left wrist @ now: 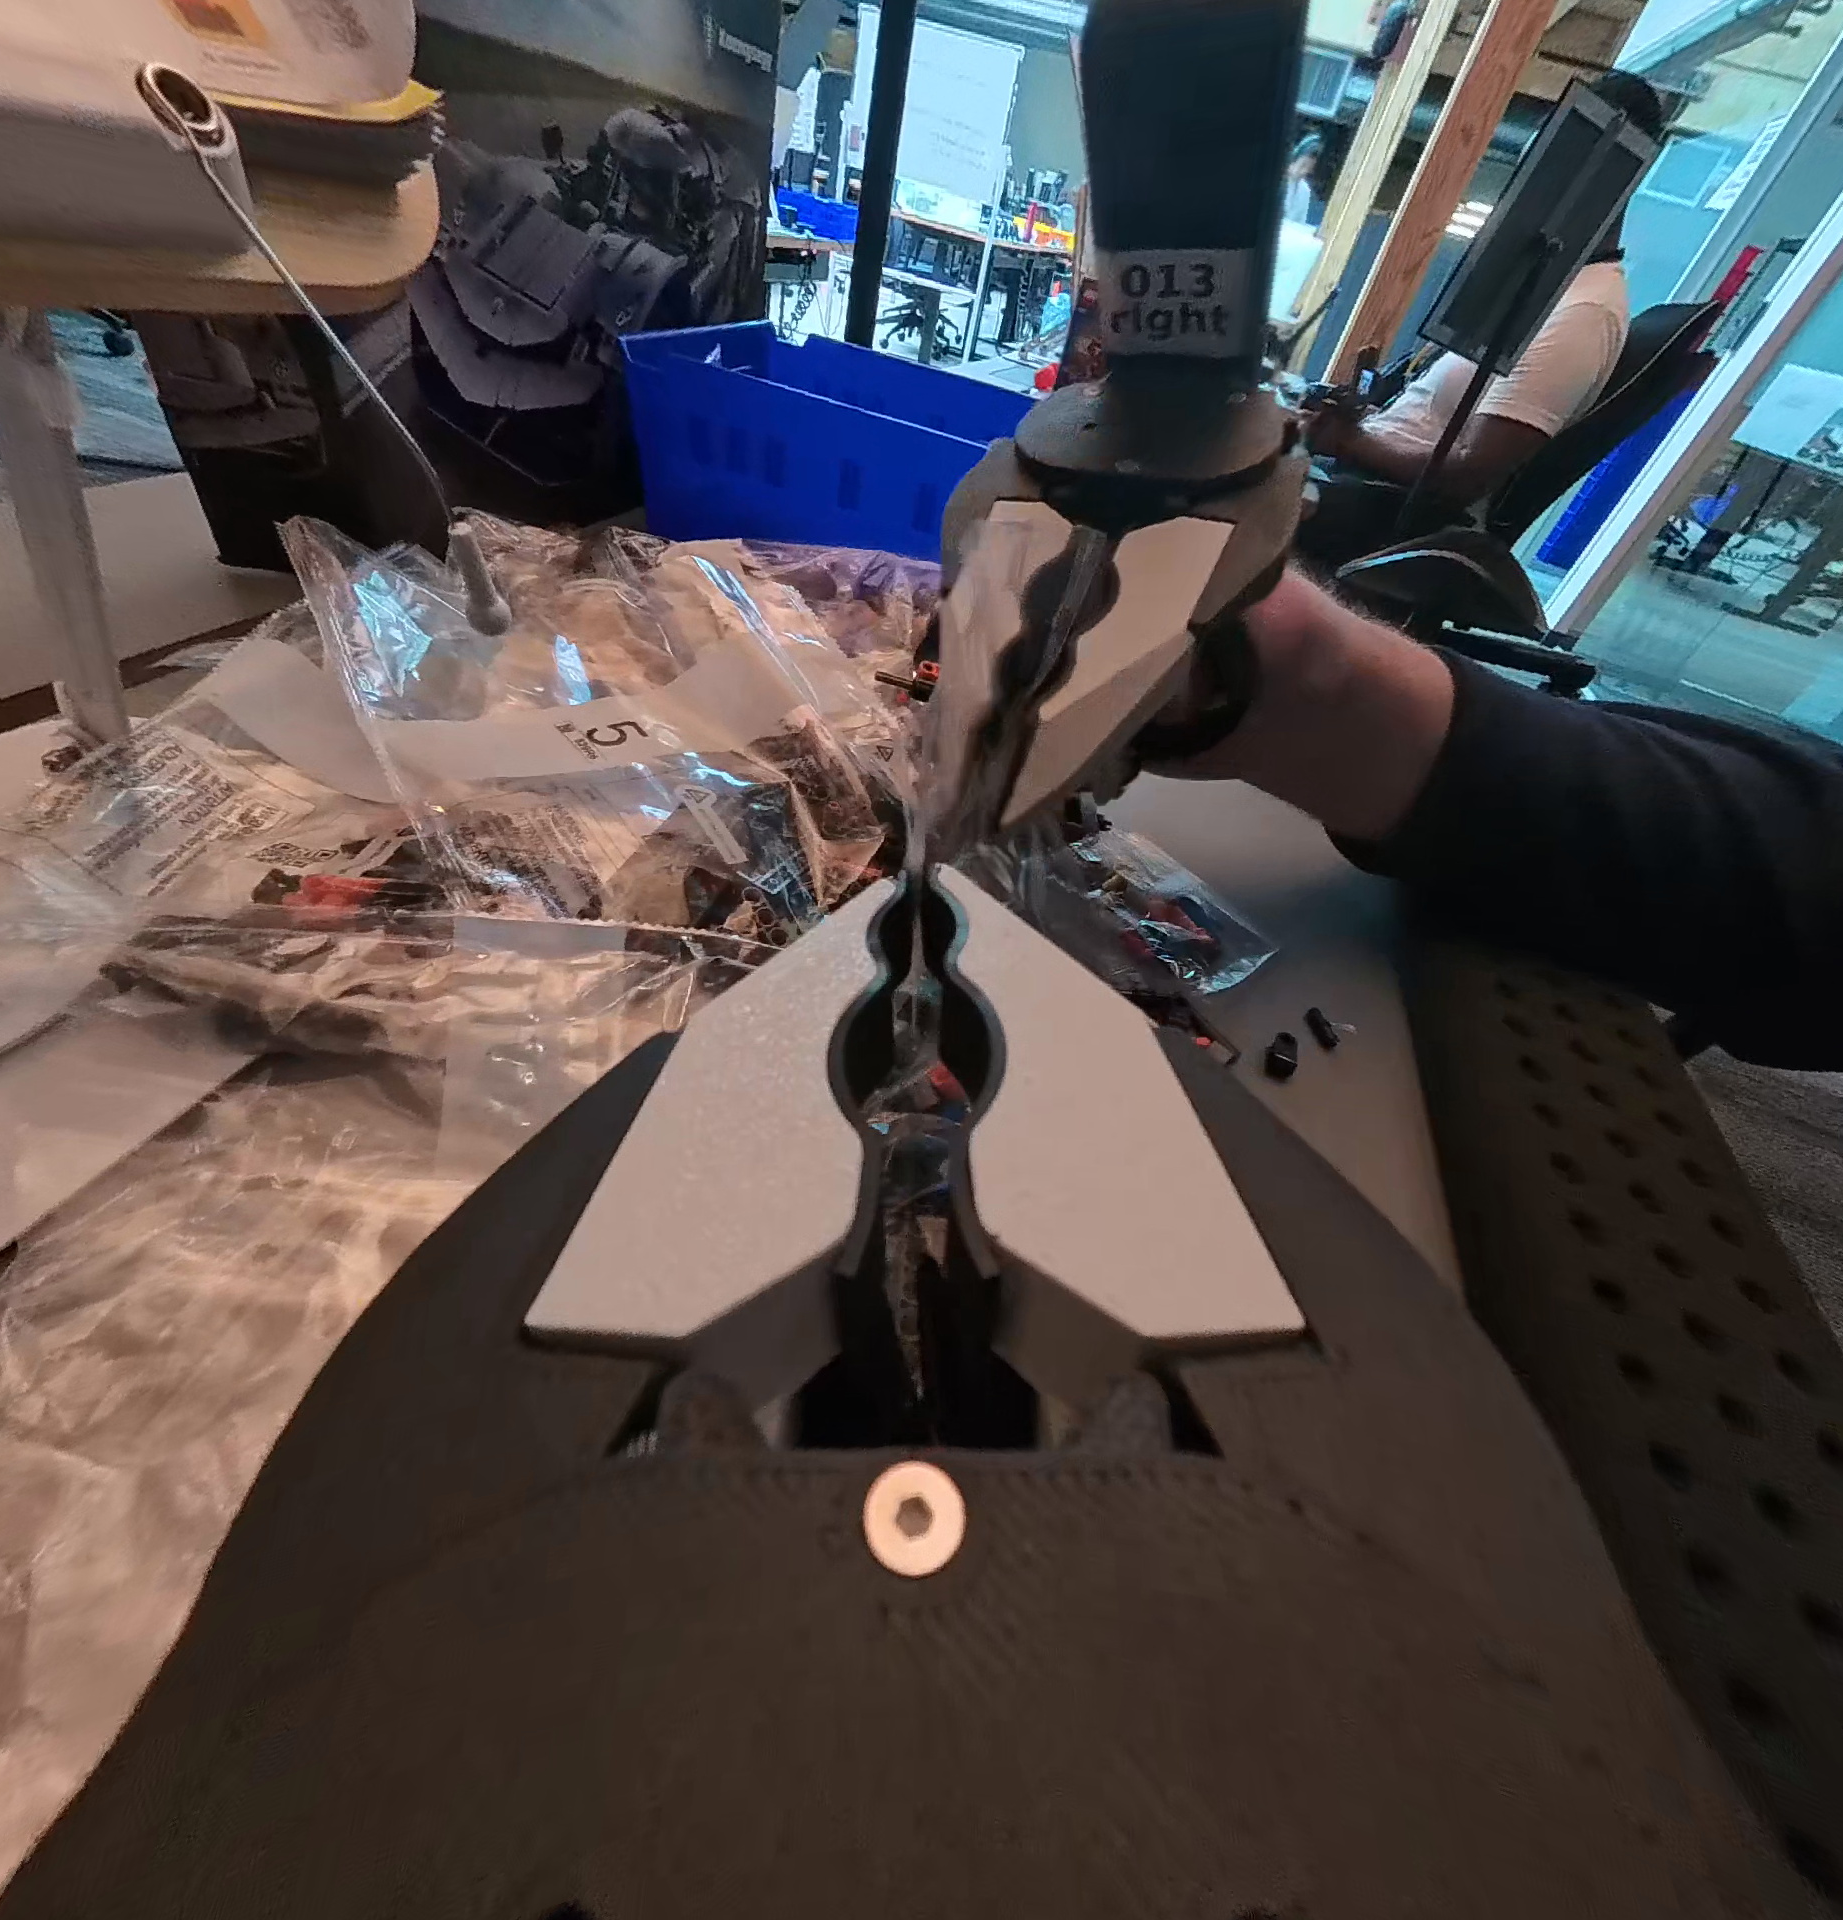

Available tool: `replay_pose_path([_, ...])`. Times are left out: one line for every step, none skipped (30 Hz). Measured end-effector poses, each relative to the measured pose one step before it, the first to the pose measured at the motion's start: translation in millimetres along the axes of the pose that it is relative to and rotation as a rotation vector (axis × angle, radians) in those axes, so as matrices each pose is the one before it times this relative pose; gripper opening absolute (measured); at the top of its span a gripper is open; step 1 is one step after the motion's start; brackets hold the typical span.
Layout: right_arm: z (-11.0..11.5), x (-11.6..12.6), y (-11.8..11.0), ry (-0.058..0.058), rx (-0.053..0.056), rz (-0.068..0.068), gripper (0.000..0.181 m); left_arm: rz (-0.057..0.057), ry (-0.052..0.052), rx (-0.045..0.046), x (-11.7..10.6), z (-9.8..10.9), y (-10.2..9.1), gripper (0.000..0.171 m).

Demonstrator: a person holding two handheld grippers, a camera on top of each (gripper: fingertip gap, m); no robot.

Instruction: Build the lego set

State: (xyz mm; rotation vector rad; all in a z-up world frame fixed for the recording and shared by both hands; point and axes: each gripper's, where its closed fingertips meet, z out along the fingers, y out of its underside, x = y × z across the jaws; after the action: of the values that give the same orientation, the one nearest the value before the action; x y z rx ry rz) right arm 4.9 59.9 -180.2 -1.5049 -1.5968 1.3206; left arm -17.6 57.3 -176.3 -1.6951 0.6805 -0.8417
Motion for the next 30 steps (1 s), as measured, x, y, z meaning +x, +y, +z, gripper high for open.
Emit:
replay_pose_path([-1.15,3.32,-1.02,0.0107,0.0107,0.0154,0.006,-0.0020,-0.0061,-0.00178,-1.11,-0.09,0.37,0.000])
replay_pose_path([-0.93,1.51,-1.17,0.0045,0.0065,0.0070,0.008,0.0026,-0.0154,0.00226,-2.44,-0.53,-0.32,0.000])
replay_pose_path([-1.37,3.19,-1.65,0.0208,0.0083,0.0012,0.011,0.0003,-0.0122,0.00204,-2.30,-0.95,-0.61,0.000])
replay_pose_path([-1.88,4.05,-2.22,0.0279,0.0117,-0.0019,0.014,-0.0029,-0.0180,0.00531,-3.59,-1.58,-0.94,0.000])
replay_pose_path([-2.65,3.54,-1.62,0.0227,0.0081,0.0006,0.014,0.0002,-0.0289,0.00907,-5.39,-2.35,-1.51,0.000])
replay_pose_path([-3.06,2.68,-0.54,0.0151,-0.0005,0.0017,0.018,-0.0018,-0.0235,0.00559,-5.12,-2.58,-1.14,0.000])
replay_pose_path([-3.35,2.53,1.29,0.0136,-0.0122,-0.0027,0.019,-0.0079,-0.0145,0.00419,-4.10,-2.20,-0.63,0.000])
replay_pose_path([-2.78,3.50,4.65,0.0219,-0.0320,-0.0109,0.019,-0.0139,-0.0099,0.00236,-3.47,-1.64,0.02,0.000])
replay_pose_path([-1.75,2.85,9.52,0.0213,-0.0625,-0.0219,0.020,-0.0120,-0.0138,0.00317,-3.58,-1.03,0.00,0.000])
replay_pose_path([-0.88,1.17,11.71,0.0149,-0.0756,-0.0296,0.021,-0.0062,-0.0101,-0.00198,-2.31,-0.25,0.84,0.000])
replay_pose_path([-0.35,0.60,9.41,0.0166,-0.0571,-0.0283,0.019,0.0019,-0.0027,-0.00959,-0.48,0.54,1.74,0.000])
replay_pose_path([0.55,-3.74,7.21,-0.0103,-0.0438,-0.0230,0.018,0.0094,-0.0034,-0.00825,0.30,0.94,1.37,0.000])
replay_pose_path([1.81,-8.18,7.19,-0.0398,-0.0458,-0.0144,0.018,0.0107,-0.0020,-0.00721,0.71,1.14,1.13,0.000])
replay_pose_path([2.87,-4.89,8.00,-0.0219,-0.0488,-0.0081,0.018,0.0094,0.0004,-0.00910,0.98,1.16,1.41,0.000])
replay_pose_path([3.70,-0.89,8.73,0.0035,-0.0523,-0.0124,0.019,0.0081,-0.0018,-0.00836,0.48,0.95,1.38,0.000])
replay_pose_path([4.30,-0.78,8.13,0.0025,-0.0489,-0.0160,0.020,0.0051,-0.0013,-0.00677,0.22,0.75,1.32,0.000])
replay_pose_path([4.27,-0.54,4.93,0.0002,-0.0307,-0.0120,0.020,0.0034,0.0000,-0.00348,0.32,0.34,0.55,0.000])
replay_pose_path([4.20,0.39,3.09,0.0024,-0.0204,-0.0041,0.020,0.0018,0.0018,-0.00056,0.40,0.24,0.06,0.000])
replay_pose_path([4.34,0.35,3.45,-0.0003,-0.0248,-0.0006,0.020,0.0014,-0.0002,-0.00081,0.09,0.02,0.13,0.000])
replay_pose_path([4.21,-0.32,3.73,-0.0028,-0.0262,-0.0036,0.020,0.0037,-0.0036,-0.00321,-0.34,0.19,0.42,0.000])
replay_pose_path([3.60,0.03,3.27,0.0018,-0.0228,-0.0044,0.019,0.0057,-0.0041,-0.00348,-0.27,0.18,0.50,0.000])
replay_pose_path([2.82,-0.29,1.84,0.0004,-0.0137,-0.0043,0.017,0.0035,-0.0006,-0.00142,0.26,0.16,0.12,0.000])
replay_pose_path([1.99,-0.42,0.54,-0.0015,-0.0052,-0.0019,0.014,0.0006,0.0031,0.00141,0.81,0.24,-0.17,0.000])
replay_pose_path([1.76,-0.09,0.26,-0.0005,-0.0041,0.0009,0.009,0.0010,0.0051,0.00259,1.28,0.40,-0.32,0.000])
replay_pose_path([1.19,0.07,0.40,0.0008,-0.0046,-0.0015,0.000,0.0036,0.0037,-0.00046,1.33,0.61,0.07,0.000])
replay_pose_path([0.44,0.06,0.29,0.0008,-0.0009,-0.0028,0.000,0.0055,0.0011,-0.00356,0.80,0.70,0.53,0.000])
replay_pose_path([-0.41,0.59,-0.25,0.0020,0.0025,0.0028,0.000,0.0050,-0.0007,-0.00434,0.38,0.57,0.61,0.000])
replay_pose_path([-0.75,0.78,0.32,0.0028,0.0003,0.0038,0.000,0.0036,0.0001,-0.00401,0.36,0.40,0.68,0.000])
replay_pose_path([-0.90,-0.05,-0.08,-0.0019,0.0034,0.0011,0.000,0.0021,-0.0002,-0.00106,0.18,0.14,0.14,0.000])
replay_pose_path([-1.39,-0.44,-1.25,-0.0041,0.0110,0.0005,0.000,0.0007,-0.0003,0.00125,0.07,0.07,-0.25,0.000])
